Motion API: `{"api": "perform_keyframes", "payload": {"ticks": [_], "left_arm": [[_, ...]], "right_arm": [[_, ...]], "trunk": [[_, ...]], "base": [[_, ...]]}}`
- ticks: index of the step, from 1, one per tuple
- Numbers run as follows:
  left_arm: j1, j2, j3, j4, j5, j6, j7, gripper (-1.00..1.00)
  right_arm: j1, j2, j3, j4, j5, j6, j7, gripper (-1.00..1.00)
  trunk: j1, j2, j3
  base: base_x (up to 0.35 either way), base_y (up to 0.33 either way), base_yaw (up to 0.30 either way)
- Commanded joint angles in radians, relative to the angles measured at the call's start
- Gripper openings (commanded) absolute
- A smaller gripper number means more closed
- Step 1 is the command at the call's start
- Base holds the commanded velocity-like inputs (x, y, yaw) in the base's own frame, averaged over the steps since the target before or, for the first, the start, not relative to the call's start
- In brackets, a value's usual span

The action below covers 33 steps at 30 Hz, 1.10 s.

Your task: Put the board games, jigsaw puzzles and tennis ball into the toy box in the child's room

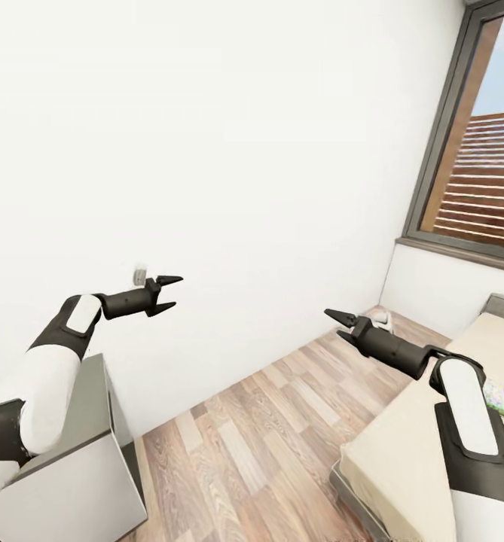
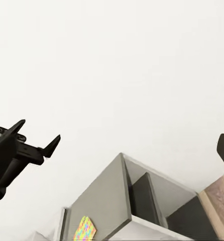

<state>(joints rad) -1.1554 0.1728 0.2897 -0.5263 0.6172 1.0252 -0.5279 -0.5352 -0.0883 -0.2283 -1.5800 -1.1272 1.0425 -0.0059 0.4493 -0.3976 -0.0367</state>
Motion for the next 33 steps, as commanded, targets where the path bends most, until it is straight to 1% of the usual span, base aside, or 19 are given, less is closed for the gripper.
{"api": "perform_keyframes", "payload": {"ticks": [1, 3, 4, 6, 8, 10, 12, 13, 16, 19, 22, 24, 25, 26, 28, 30, 31, 32, 33], "left_arm": [[0.004, -0.004, 0.003, 0.000, -0.007, 0.003, -0.007, 1.00], [0.024, -0.014, -0.010, 0.000, -0.007, -0.017, -0.007, 1.00], [0.030, -0.016, -0.015, 0.000, -0.007, -0.024, -0.007, 1.00], [0.054, -0.019, -0.035, 0.000, -0.007, -0.055, -0.007, 1.00], [0.067, -0.020, -0.046, 0.001, -0.007, -0.070, -0.007, 1.00], [0.089, -0.022, -0.060, 0.003, -0.008, -0.094, -0.006, 1.00], [0.112, -0.024, -0.072, 0.004, -0.008, -0.124, -0.005, 1.00], [0.128, -0.027, -0.083, 0.004, -0.008, -0.148, -0.004, 1.00], [0.151, -0.031, -0.108, 0.004, -0.009, -0.186, 0.001, 1.00], [0.180, -0.035, -0.155, 0.005, -0.019, -0.227, 0.006, 1.00], [0.201, -0.038, -0.192, 0.010, -0.029, -0.277, 0.013, 1.00], [0.216, -0.040, -0.222, 0.032, -0.039, -0.335, 0.040, 1.00], [0.219, -0.041, -0.228, 0.041, -0.041, -0.347, 0.052, 1.00], [0.224, -0.045, -0.236, 0.061, -0.045, -0.372, 0.079, 1.00], [0.227, -0.051, -0.243, 0.085, -0.048, -0.397, 0.110, 1.00], [0.230, -0.067, -0.252, 0.134, -0.051, -0.457, 0.168, 1.00], [0.231, -0.071, -0.253, 0.147, -0.052, -0.473, 0.180, 1.00], [0.233, -0.075, -0.256, 0.174, -0.053, -0.505, 0.198, 1.00], [0.234, -0.076, -0.257, 0.188, -0.054, -0.520, 0.205, 1.00]], "right_arm": [[0.008, -0.001, -0.001, 0.000, -0.002, 0.005, 0.006, 1.00], [0.046, -0.003, -0.002, 0.000, 0.000, 0.005, 0.027, 1.00], [0.056, -0.004, -0.003, 0.000, 0.001, 0.005, 0.030, 1.00], [0.104, -0.006, -0.003, 0.000, 0.005, 0.005, 0.039, 1.00], [0.130, -0.006, -0.003, 0.000, 0.007, 0.005, 0.041, 1.00], [0.170, -0.012, -0.005, 0.000, 0.009, 0.005, 0.042, 1.00], [0.209, -0.023, -0.007, 0.000, 0.013, 0.002, 0.043, 1.00], [0.234, -0.036, -0.008, 0.000, 0.017, -0.012, 0.044, 1.00], [0.268, -0.061, -0.008, -0.001, 0.025, -0.054, 0.045, 1.00], [0.310, -0.091, -0.003, -0.001, 0.031, -0.104, 0.052, 1.00], [0.343, -0.106, 0.000, -0.001, 0.033, -0.133, 0.067, 1.00], [0.373, -0.112, 0.001, -0.002, 0.042, -0.165, 0.094, 1.00], [0.382, -0.113, 0.002, -0.003, 0.047, -0.174, 0.105, 1.00], [0.402, -0.114, 0.002, -0.005, 0.059, -0.192, 0.133, 1.00], [0.426, -0.115, 0.002, -0.007, 0.072, -0.214, 0.174, 1.00], [0.475, -0.117, 0.003, -0.009, 0.111, -0.276, 0.286, 1.00], [0.485, -0.117, 0.003, -0.009, 0.125, -0.294, 0.320, 1.00], [0.502, -0.117, 0.003, -0.010, 0.158, -0.331, 0.392, 1.00], [0.509, -0.117, 0.003, -0.010, 0.177, -0.348, 0.430, 1.00]], "trunk": [[0.001, -0.002, -0.001], [0.001, -0.002, 0.001], [0.001, -0.002, 0.002], [0.001, -0.002, 0.004], [0.001, -0.002, 0.006], [0.001, -0.002, 0.008], [0.001, -0.002, 0.010], [0.001, -0.002, 0.011], [0.001, -0.002, 0.014], [0.001, -0.002, 0.017], [0.001, -0.002, 0.020], [0.001, -0.002, 0.022], [0.001, -0.002, 0.023], [0.001, -0.002, 0.024], [0.001, -0.002, 0.027], [0.001, -0.002, 0.029], [0.001, -0.002, 0.030], [0.001, -0.002, 0.031], [0.001, -0.002, 0.032]], "base": [[0.000, 0.000, -0.251], [0.000, 0.000, -0.250], [0.000, 0.000, -0.250], [0.000, 0.000, -0.249], [0.000, 0.000, -0.248], [0.000, 0.000, -0.248], [0.000, 0.000, -0.247], [0.000, 0.000, -0.246], [0.000, 0.000, -0.246], [0.000, 0.000, -0.246], [0.000, 0.000, -0.245], [0.000, 0.000, -0.237], [0.000, 0.000, -0.229], [0.000, 0.000, -0.223], [0.000, 0.000, -0.220], [0.000, 0.000, -0.203], [0.000, 0.000, -0.184], [0.000, 0.000, -0.162], [0.000, 0.000, -0.151]]}}
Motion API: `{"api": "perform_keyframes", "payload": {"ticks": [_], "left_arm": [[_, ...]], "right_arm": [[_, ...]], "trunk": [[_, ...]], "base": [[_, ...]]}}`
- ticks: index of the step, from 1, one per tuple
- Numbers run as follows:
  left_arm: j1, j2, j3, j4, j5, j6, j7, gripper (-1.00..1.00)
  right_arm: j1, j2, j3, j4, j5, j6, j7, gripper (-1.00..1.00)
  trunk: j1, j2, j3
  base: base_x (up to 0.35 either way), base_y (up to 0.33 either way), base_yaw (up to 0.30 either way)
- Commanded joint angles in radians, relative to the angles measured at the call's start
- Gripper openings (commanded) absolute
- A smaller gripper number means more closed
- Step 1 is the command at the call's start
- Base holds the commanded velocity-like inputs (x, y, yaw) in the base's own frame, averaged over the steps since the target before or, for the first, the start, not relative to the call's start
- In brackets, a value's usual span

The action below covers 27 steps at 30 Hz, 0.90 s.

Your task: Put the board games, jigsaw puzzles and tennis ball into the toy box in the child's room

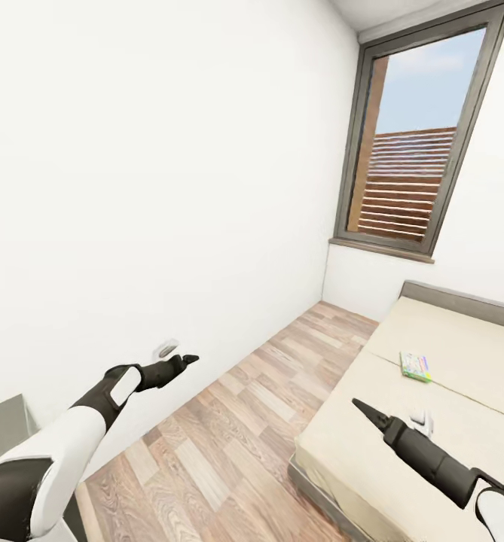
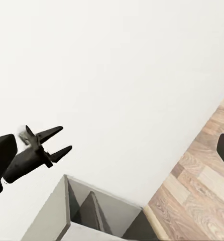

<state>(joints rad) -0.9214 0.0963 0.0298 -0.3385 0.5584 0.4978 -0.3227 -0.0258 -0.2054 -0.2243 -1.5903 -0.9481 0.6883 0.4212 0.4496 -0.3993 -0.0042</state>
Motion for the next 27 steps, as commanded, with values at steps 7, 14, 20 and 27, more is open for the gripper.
{"api": "perform_keyframes", "payload": {"ticks": [7, 14, 20, 27], "left_arm": [[0.045, 0.006, -0.001, 0.076, -0.009, -0.072, 0.001, 1.00], [0.081, 0.050, -0.003, 0.083, -0.011, -0.079, -0.184, 1.00], [0.091, 0.066, -0.004, 0.082, -0.023, -0.074, -0.332, 1.00], [0.091, 0.068, -0.004, 0.084, -0.025, -0.074, -0.339, 1.00]], "right_arm": [[0.023, 0.009, -0.008, 0.000, 0.180, -0.085, 0.332, 1.00], [0.025, 0.012, -0.024, 0.007, 0.225, -0.096, 0.416, 1.00], [0.026, 0.017, -0.059, 0.010, 0.234, -0.098, 0.424, 1.00], [0.026, 0.019, -0.057, 0.011, 0.234, -0.098, 0.425, 1.00]], "trunk": [[0.000, -0.001, 0.002], [0.000, -0.001, 0.003], [0.000, -0.001, 0.003], [0.000, -0.001, 0.003]], "base": [[0.000, 0.000, -0.061], [0.000, 0.000, -0.008], [0.000, 0.000, -0.001], [0.000, 0.000, 0.000]]}}
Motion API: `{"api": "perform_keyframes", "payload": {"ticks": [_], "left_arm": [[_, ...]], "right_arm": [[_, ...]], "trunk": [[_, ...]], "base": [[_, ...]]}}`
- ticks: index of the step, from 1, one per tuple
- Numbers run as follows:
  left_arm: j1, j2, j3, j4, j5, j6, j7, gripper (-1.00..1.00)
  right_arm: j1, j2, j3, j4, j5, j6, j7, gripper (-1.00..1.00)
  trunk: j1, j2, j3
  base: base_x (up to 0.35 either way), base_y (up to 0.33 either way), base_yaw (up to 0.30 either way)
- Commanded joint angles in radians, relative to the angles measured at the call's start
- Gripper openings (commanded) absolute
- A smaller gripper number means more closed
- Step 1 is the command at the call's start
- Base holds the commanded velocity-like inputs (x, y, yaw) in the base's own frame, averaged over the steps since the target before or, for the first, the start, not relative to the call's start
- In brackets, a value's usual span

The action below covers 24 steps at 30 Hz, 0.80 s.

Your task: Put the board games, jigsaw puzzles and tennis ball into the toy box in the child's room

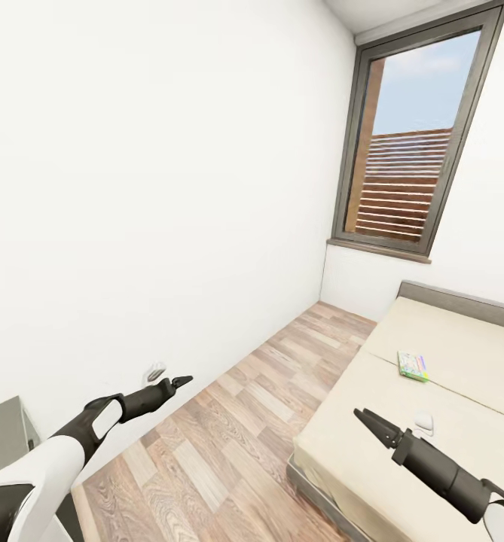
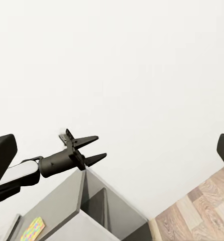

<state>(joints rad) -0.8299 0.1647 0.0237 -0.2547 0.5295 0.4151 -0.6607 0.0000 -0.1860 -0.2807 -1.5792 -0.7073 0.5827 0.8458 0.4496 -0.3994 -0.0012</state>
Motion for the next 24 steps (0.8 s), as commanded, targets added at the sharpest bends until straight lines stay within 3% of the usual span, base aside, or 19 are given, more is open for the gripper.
{"api": "perform_keyframes", "payload": {"ticks": [1, 10, 24], "left_arm": [[0.000, 0.000, 0.002, 0.000, 0.004, 0.008, -0.003, 1.00], [0.001, 0.014, 0.002, 0.000, 0.005, 0.011, -0.015, 1.00], [0.001, 0.026, 0.002, -0.001, 0.008, 0.016, -0.019, 1.00]], "right_arm": [[0.000, 0.001, 0.001, -0.001, -0.006, 0.007, -0.001, 1.00], [0.000, 0.003, -0.005, 0.000, -0.007, 0.008, -0.002, 1.00], [0.000, 0.003, -0.007, 0.002, -0.007, 0.007, -0.009, 1.00]], "trunk": [[0.000, -0.001, 0.000], [0.000, -0.001, 0.000], [0.000, -0.001, 0.008]], "base": [[0.000, 0.000, 0.000], [0.000, 0.000, -0.049], [0.053, 0.035, -0.246]]}}
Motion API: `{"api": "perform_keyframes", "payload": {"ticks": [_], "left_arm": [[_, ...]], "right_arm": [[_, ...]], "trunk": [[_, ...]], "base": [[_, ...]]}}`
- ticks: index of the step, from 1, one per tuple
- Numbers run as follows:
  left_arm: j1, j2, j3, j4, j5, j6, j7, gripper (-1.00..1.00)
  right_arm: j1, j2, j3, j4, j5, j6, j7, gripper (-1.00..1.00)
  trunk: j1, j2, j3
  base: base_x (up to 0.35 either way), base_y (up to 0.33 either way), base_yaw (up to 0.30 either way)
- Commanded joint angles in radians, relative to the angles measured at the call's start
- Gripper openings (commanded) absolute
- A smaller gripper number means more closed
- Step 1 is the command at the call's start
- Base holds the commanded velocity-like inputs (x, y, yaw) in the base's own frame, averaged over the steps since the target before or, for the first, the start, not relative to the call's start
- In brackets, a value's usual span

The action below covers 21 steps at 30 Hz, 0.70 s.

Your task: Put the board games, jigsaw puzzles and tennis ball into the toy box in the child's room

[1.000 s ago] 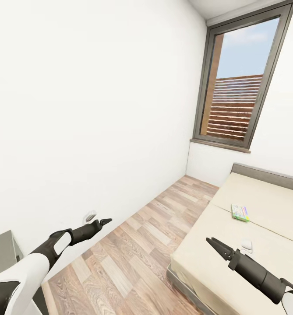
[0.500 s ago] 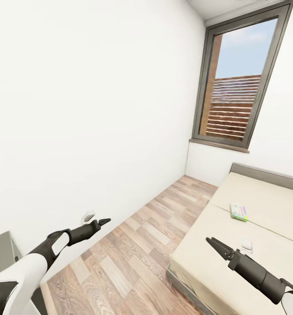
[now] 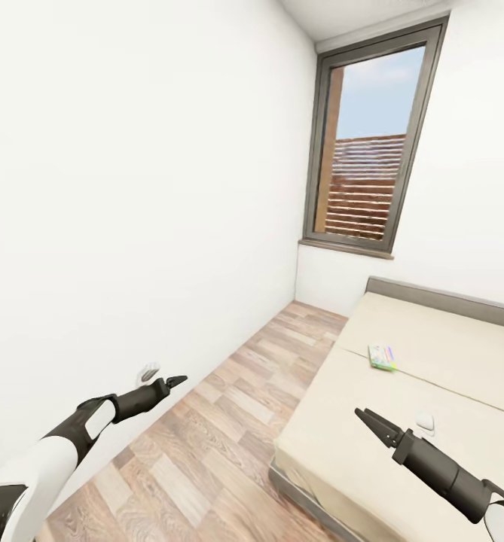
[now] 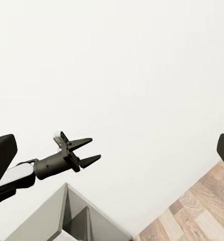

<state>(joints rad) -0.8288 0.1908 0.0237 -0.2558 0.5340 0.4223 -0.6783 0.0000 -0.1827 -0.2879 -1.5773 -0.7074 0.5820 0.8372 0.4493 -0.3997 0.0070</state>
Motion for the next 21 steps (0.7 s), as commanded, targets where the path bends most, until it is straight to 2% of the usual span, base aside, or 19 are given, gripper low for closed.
{"api": "perform_keyframes", "payload": {"ticks": [1, 7, 21], "left_arm": [[0.000, 0.000, 0.002, 0.000, 0.004, 0.008, -0.002, 1.00], [0.000, 0.002, 0.003, -0.001, 0.004, 0.009, -0.003, 1.00], [0.000, 0.000, 0.002, -0.002, 0.004, 0.009, -0.015, 1.00]], "right_arm": [[0.000, 0.000, 0.000, 0.000, -0.006, 0.007, 0.000, 1.00], [0.000, -0.001, -0.002, 0.000, -0.007, 0.007, 0.002, 1.00], [0.000, -0.002, -0.003, 0.000, -0.007, 0.007, 0.006, 1.00]], "trunk": [[0.001, 0.000, 0.000], [0.001, 0.000, 0.002], [0.001, 0.000, 0.002]], "base": [[0.186, 0.129, -0.261], [0.106, 0.052, -0.106], [0.027, 0.012, -0.002]]}}
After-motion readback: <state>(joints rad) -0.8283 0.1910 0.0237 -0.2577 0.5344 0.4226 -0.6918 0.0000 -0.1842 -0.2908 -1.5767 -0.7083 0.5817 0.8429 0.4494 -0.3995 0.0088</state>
